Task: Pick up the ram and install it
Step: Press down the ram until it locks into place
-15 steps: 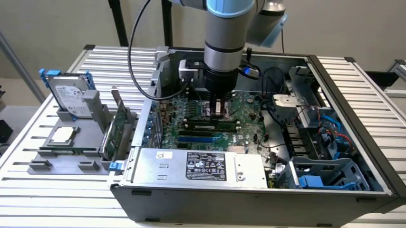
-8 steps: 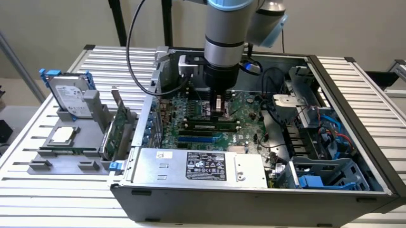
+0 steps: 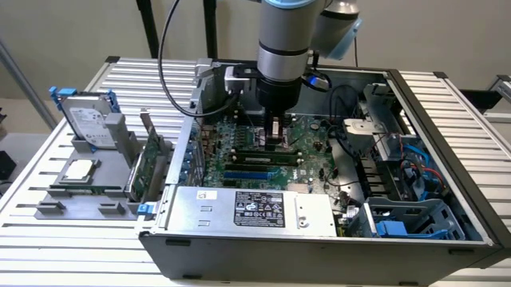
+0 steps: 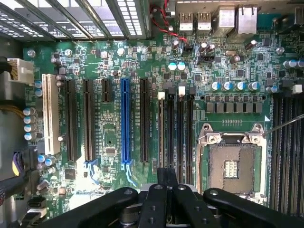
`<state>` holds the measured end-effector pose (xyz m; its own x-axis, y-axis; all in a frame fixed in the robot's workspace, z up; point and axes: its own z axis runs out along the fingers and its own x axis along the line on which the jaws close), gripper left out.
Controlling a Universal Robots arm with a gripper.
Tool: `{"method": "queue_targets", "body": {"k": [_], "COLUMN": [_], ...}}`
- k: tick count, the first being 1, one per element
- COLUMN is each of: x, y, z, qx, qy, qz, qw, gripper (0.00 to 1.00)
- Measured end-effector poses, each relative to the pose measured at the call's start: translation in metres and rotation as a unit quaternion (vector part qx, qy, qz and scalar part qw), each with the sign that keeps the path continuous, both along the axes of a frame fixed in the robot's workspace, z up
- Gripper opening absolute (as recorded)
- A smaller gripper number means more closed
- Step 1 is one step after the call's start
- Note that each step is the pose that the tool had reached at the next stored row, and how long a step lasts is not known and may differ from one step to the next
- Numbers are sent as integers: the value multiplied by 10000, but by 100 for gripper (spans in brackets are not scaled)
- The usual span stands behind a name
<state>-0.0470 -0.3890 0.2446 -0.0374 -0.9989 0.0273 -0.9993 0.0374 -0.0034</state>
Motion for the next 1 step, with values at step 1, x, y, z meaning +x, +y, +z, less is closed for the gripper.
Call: {"method": "queue_targets", "body": {"k": [1], "x": [0], "y": [0], "z": [0], "qx": [0], "qy": [0], "qz": [0], "qw": [10000], "gripper": [0]}}
